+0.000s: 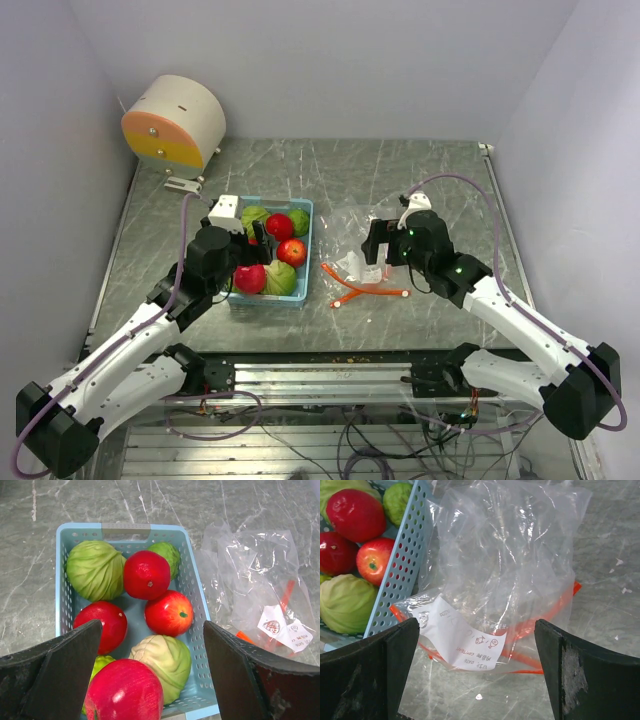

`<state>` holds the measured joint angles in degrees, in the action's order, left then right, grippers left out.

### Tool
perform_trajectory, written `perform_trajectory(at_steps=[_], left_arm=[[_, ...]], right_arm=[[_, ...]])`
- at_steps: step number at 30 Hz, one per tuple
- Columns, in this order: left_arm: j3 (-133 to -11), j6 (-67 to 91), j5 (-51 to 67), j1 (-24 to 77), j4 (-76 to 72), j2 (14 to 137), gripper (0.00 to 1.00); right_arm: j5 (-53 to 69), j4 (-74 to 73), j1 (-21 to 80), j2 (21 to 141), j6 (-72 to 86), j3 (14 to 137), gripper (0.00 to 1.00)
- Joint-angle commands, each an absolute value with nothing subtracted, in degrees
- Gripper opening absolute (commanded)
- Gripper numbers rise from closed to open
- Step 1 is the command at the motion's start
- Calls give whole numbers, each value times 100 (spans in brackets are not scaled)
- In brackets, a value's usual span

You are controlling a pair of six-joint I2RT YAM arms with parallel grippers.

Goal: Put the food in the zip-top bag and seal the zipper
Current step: Pick up the zipper food storage bag at the center of the board.

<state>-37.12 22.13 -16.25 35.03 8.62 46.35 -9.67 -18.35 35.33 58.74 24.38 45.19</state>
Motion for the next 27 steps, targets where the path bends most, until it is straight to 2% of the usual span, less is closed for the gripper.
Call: perform_trajectory(at_steps=[1,9,12,22,27], left_arm=[[-3842,2294,-1661,3454,849,4592,93],[-3833,2276,-1679,3454,880,4553,93],[-3824,2276,-1679,3454,890,4520,93],[-3770,2294,-1692,3454,915,4329,93],[-3757,2286,-1683,3454,912,4338,93]], right_arm=[[-1369,-2081,3553,5882,2394,4669,100],[-1558,-2379,3551,5914,2618,4633,100],[-1202,-2380,3512,6003,2468,4698,100],[-634,-1998,3512,5180,2069,4178,100],[-453,-1851,4091,5314,2105,3892,100]])
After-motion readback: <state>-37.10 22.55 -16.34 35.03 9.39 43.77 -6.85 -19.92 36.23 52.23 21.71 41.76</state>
